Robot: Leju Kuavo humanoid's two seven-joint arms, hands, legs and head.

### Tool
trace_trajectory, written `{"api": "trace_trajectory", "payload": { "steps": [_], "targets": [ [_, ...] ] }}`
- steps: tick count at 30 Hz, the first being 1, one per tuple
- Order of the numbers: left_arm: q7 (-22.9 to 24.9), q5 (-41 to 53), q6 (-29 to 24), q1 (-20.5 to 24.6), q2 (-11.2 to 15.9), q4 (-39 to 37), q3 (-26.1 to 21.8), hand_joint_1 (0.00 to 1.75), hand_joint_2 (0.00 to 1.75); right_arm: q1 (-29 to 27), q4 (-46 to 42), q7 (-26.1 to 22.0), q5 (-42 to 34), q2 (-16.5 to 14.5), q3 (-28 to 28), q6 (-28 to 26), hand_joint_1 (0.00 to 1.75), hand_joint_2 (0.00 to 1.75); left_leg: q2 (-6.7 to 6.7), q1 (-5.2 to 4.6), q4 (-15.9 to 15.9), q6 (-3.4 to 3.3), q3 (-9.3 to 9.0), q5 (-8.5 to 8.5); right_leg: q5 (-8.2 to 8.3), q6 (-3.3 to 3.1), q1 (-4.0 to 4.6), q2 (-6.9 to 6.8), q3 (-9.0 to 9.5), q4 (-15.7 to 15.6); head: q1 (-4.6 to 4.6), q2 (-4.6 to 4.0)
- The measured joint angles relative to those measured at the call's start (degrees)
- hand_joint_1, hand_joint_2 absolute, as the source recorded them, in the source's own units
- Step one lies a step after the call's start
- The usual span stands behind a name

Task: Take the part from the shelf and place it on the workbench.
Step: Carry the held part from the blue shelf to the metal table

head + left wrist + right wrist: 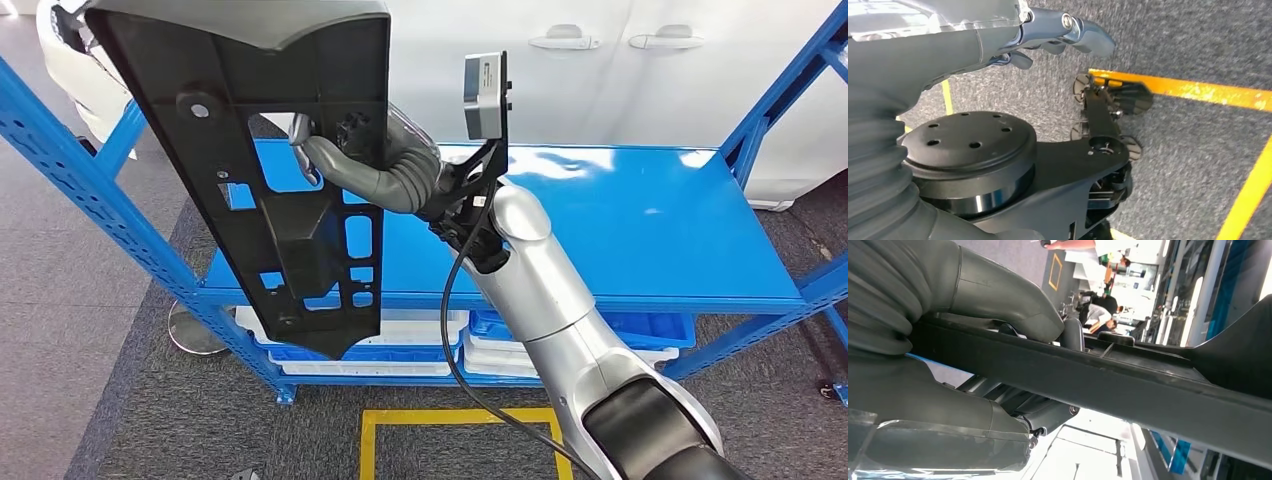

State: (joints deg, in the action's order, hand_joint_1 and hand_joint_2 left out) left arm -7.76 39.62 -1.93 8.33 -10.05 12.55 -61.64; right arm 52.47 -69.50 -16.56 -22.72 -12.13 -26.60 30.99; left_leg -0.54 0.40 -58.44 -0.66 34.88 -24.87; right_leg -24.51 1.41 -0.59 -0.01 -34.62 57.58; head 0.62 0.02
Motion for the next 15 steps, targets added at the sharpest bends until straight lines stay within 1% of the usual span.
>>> {"api": "trace_trajectory", "payload": {
  "steps": [3,4,6,7,8,9,10,11,12,13,14,15],
  "targets": [
    [0.19,0.01,-0.03,0.02,0.03,0.0,0.01,0.0,1.75,0.01,0.02,0.25,0.2,-0.02,0.03,0.01,1.75,1.75,0.16,0.12,0.09,0.22,-0.08,-0.06,0.19,-0.03,0.07,0.26,-0.01,-0.29,-0.01,0.0],
    [0.21,0.01,-0.03,0.05,0.04,0.0,0.02,0.0,1.75,0.03,0.01,0.28,0.25,-0.05,0.03,0.02,1.75,1.75,0.17,0.1,0.44,0.1,-0.29,0.06,0.33,-0.02,0.05,0.28,0.17,-0.64,0.02,0.0],
    [0.23,0.01,-0.03,0.08,0.0,0.0,0.03,0.0,1.75,0.11,-0.03,0.31,0.32,-0.15,0.06,0.03,1.75,1.75,0.28,0.46,2.78,-0.31,-1.69,1.03,0.47,0.08,0.06,0.25,0.87,-1.51,-0.04,0.0],
    [0.24,0.01,-0.03,0.11,-0.03,0.0,0.04,0.0,1.75,0.25,-0.05,0.32,0.34,-0.18,0.08,0.04,1.75,1.75,0.4,0.67,4.25,-0.49,-2.58,1.68,-0.13,0.11,0.1,0.24,0.78,-0.94,-0.1,0.0],
    [0.25,0.01,-0.03,0.16,-0.07,0.0,0.04,0.0,1.75,0.41,-0.07,0.31,0.36,-0.17,0.11,0.05,1.75,1.75,0.53,0.93,5.43,-0.49,-3.29,2.24,-1.32,0.18,0.06,0.23,0.03,0.89,-0.19,0.0],
    [0.27,0.01,-0.02,0.22,-0.07,0.0,0.04,0.0,1.75,0.51,-0.04,0.3,0.36,-0.13,0.17,0.07,1.75,1.75,0.62,0.96,5.88,-0.42,-3.57,2.43,-2.95,0.36,-0.14,0.21,-1.49,4.04,-0.26,-0.01],
    [0.29,0.01,-0.01,0.26,-0.07,0.0,0.04,0.0,1.75,0.52,0.03,0.3,0.36,-0.07,0.22,0.07,1.75,1.75,0.66,1.05,5.99,-0.32,-3.64,2.48,-4.63,0.65,-0.41,0.22,-3.44,7.89,-0.26,0.0],
    [0.32,0.01,0.01,0.26,-0.07,0.0,0.04,0.0,1.75,0.4,0.13,0.3,0.36,0.01,0.26,0.07,1.75,1.75,0.65,1.19,5.87,-0.09,-3.61,2.38,-5.64,1.03,-0.75,0.2,-5.15,11.11,-0.26,-0.01],
    [0.36,0.01,0.02,0.24,-0.08,0.0,0.04,0.0,1.75,0.26,0.27,0.29,0.36,0.09,0.28,0.07,1.75,1.75,0.65,1.41,5.58,0.25,-3.54,2.18,-5.67,1.46,-1.12,0.18,-6.09,12.66,-0.25,0.0],
    [0.4,0.0,0.03,0.2,-0.1,0.0,0.04,0.0,1.75,0.17,0.39,0.27,0.36,0.15,0.28,0.07,1.75,1.75,0.63,1.74,5.13,0.71,-3.43,1.88,-4.62,1.92,-1.52,0.14,-5.89,11.98,-0.25,0.0],
    [0.46,-0.01,0.05,0.18,-0.12,0.0,0.04,0.0,1.75,0.15,0.48,0.24,0.36,0.19,0.28,0.07,1.75,1.75,0.61,2.16,4.45,1.27,-3.28,1.47,-2.75,2.41,-1.95,0.06,-4.56,9.11,-0.27,0.0],
    [0.51,-0.02,0.06,0.19,-0.09,0.0,0.04,0.0,1.75,0.16,0.54,0.19,0.36,0.22,0.28,0.08,1.75,1.75,0.59,2.52,3.54,1.95,-3.04,0.9,-1.14,2.92,-2.32,0.0,-2.81,5.43,-0.28,0.0]
  ]
}}
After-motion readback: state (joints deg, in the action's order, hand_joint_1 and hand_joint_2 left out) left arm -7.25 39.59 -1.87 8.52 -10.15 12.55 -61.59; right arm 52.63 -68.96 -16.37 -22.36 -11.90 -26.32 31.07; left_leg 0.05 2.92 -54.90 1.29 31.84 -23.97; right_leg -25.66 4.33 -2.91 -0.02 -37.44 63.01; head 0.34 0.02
